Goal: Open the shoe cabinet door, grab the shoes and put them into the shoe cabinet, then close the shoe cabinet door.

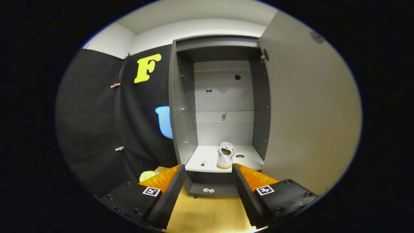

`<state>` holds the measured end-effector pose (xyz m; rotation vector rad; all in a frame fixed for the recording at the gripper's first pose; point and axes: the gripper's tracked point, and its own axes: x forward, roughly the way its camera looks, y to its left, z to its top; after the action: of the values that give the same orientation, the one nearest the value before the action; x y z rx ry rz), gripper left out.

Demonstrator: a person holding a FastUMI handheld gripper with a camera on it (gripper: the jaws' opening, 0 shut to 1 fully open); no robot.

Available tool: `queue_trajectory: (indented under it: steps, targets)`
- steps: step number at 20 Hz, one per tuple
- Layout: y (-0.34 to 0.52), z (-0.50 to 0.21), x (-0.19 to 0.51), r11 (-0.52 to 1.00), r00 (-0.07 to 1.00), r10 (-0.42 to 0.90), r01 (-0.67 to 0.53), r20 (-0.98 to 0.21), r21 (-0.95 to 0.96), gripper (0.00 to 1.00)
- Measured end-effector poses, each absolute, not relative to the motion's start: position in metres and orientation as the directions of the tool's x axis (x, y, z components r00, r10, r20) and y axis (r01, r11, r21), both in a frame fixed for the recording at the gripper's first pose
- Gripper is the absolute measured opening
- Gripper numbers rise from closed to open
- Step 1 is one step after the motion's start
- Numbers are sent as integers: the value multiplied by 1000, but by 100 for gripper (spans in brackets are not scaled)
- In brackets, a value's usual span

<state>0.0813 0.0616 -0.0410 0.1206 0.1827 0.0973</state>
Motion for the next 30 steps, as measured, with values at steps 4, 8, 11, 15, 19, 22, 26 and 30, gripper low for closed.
queue_trajectory:
  steps: [4,8,11,15,19,22,26,30]
  targets:
    - [19,-19,19,986,987,44,-19,-152,164,97]
    - [-42,-6,-29,985,992,-46,65,-121,160,98]
    - [-91,4,-51,985,991,-88,101,-97,138,98]
    - [-150,7,-55,985,993,-87,97,-74,146,98]
    - [-192,-6,-42,985,994,-36,53,-104,164,98]
    - [-210,-16,-26,982,993,12,11,-121,189,98]
    - [-214,-22,0,979,990,79,-55,-117,198,98]
    - [-213,-29,28,973,985,128,-101,-118,209,98]
